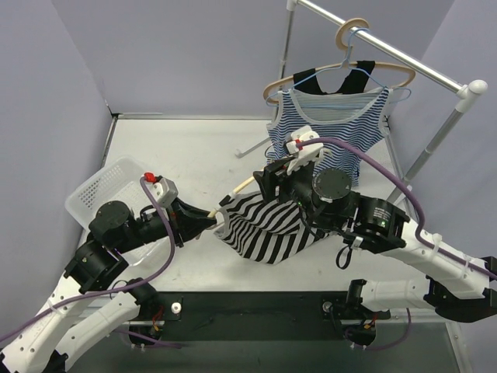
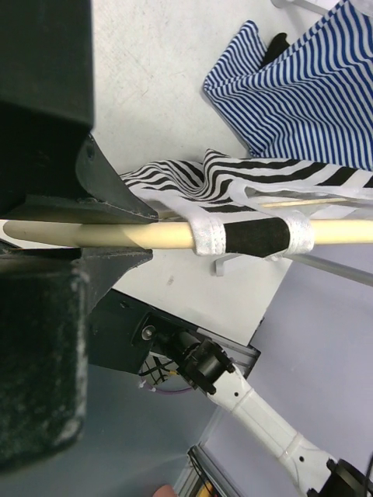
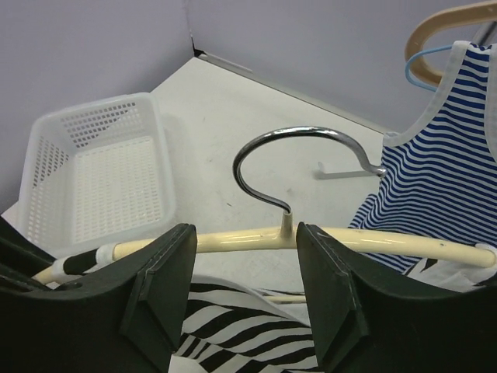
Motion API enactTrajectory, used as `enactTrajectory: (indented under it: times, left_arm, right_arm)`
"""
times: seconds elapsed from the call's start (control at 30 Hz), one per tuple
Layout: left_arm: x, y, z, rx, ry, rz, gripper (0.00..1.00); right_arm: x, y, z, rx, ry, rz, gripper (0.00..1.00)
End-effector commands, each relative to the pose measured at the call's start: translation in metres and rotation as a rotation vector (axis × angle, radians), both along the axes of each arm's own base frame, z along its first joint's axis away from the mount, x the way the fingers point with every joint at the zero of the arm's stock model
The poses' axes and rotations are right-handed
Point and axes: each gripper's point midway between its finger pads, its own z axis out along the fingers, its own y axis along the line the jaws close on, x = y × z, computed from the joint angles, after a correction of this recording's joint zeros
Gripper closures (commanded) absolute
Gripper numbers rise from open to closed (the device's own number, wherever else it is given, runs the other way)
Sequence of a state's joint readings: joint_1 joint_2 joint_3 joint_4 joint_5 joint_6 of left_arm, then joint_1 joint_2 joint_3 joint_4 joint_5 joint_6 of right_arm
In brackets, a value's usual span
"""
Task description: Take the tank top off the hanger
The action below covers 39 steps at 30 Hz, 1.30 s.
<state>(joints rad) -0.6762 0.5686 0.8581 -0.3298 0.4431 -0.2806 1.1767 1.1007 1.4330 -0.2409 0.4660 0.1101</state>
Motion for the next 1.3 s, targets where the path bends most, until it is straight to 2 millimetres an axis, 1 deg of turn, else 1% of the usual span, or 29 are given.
enactTrajectory:
  times: [0.0,0.07,0.13,0.17,0.2,0.23,0.3,0.37,0.4,0.43,0.47,0.53,0.57,0.6,0.63,0.77,0.8,0.83,0.87,0.9,0.93,0.97,1.0,1.1,1.13,1.17,1.2,1.23,1.27]
  left_arm:
    - [-0.019,0.008,0.063,-0.117,-0.154,-0.039,1.00]
    - [-0.023,0.009,0.067,-0.127,-0.165,-0.049,1.00]
    - [-0.025,0.010,0.068,-0.123,-0.163,-0.053,1.00]
    - [-0.026,0.010,0.068,-0.118,-0.164,-0.058,1.00]
    - [-0.026,0.010,0.066,-0.112,-0.155,-0.058,1.00]
    - [-0.026,0.010,0.066,-0.108,-0.153,-0.057,1.00]
    - [-0.027,0.009,0.065,-0.104,-0.148,-0.068,1.00]
    - [-0.029,0.009,0.065,-0.108,-0.145,-0.073,1.00]
    - [-0.030,0.009,0.066,-0.111,-0.146,-0.077,1.00]
    - [-0.030,0.009,0.066,-0.111,-0.149,-0.080,1.00]
    - [-0.030,0.009,0.065,-0.108,-0.146,-0.080,1.00]
    - [-0.033,0.009,0.066,-0.110,-0.151,-0.092,1.00]
    - [-0.034,0.009,0.065,-0.109,-0.151,-0.097,1.00]
    - [-0.035,0.010,0.066,-0.111,-0.158,-0.101,1.00]
    - [-0.035,0.009,0.065,-0.108,-0.158,-0.103,1.00]
    - [-0.031,0.009,0.059,-0.077,-0.130,-0.088,1.00]
    - [-0.028,0.010,0.054,-0.060,-0.107,-0.071,0.98]
    - [-0.024,0.013,0.056,-0.059,-0.102,-0.041,0.82]
    - [-0.017,0.017,0.056,-0.054,-0.096,0.011,0.69]
    - [-0.017,0.022,0.056,-0.053,-0.094,0.035,0.55]
    - [-0.016,0.024,0.057,-0.053,-0.101,0.049,0.52]
    - [-0.015,0.029,0.059,-0.054,-0.106,0.076,0.49]
    - [-0.016,0.033,0.062,-0.060,-0.113,0.096,0.38]
    - [-0.016,0.047,0.072,-0.072,-0.124,0.162,0.31]
    - [-0.016,0.050,0.075,-0.071,-0.127,0.178,0.30]
    - [-0.017,0.056,0.078,-0.063,-0.127,0.195,0.29]
    - [-0.012,0.062,0.079,-0.051,-0.130,0.241,0.28]
    - [-0.009,0.067,0.079,-0.040,-0.132,0.273,0.27]
    - [-0.002,0.070,0.069,0.005,-0.097,0.307,0.27]
  right_arm:
    - [0.012,-0.003,0.026,0.075,-0.079,-0.057,0.46]
    - [0.016,-0.001,0.029,0.112,-0.096,-0.076,0.51]
    - [0.019,-0.004,0.031,0.128,-0.104,-0.103,0.61]
    - [0.019,-0.004,0.029,0.124,-0.103,-0.106,0.64]
    - [0.019,-0.004,0.033,0.143,-0.113,-0.103,0.67]
    - [0.018,-0.003,0.034,0.145,-0.118,-0.090,0.76]
    - [0.016,-0.001,0.034,0.136,-0.128,-0.074,0.86]
    - [0.015,0.001,0.033,0.124,-0.138,-0.052,0.85]
    - [0.014,-0.001,0.034,0.123,-0.142,-0.052,0.76]
    - [0.014,-0.001,0.034,0.116,-0.142,-0.050,0.71]
    - [0.013,-0.002,0.033,0.112,-0.140,-0.048,0.68]
    - [0.013,-0.002,0.032,0.109,-0.139,-0.048,0.74]
    - [0.013,-0.002,0.031,0.113,-0.139,-0.047,0.81]
    - [0.012,0.000,0.031,0.116,-0.141,-0.036,0.93]
    - [0.012,0.002,0.028,0.112,-0.139,-0.032,0.98]
    - [0.017,-0.002,0.032,0.114,-0.163,-0.069,1.00]
    - [0.018,-0.008,0.036,0.144,-0.163,-0.098,1.00]
    - [0.023,-0.019,0.042,0.184,-0.171,-0.164,1.00]
    - [0.024,-0.022,0.042,0.194,-0.173,-0.182,1.00]
    - [0.023,-0.027,0.045,0.208,-0.176,-0.195,1.00]
    - [0.022,-0.029,0.045,0.238,-0.164,-0.202,1.00]
    - [0.022,-0.028,0.040,0.244,-0.155,-0.199,1.00]
    - [0.019,-0.029,0.041,0.261,-0.156,-0.194,1.00]
    - [0.021,-0.030,0.048,0.288,-0.172,-0.235,1.00]
    - [0.024,-0.035,0.049,0.273,-0.168,-0.273,1.00]
    - [0.028,-0.030,0.049,0.250,-0.164,-0.288,1.00]
    - [0.027,-0.033,0.063,0.262,-0.170,-0.301,1.00]
    - [0.029,-0.033,0.067,0.237,-0.179,-0.315,1.00]
    - [0.033,-0.030,0.065,0.214,-0.178,-0.350,1.00]
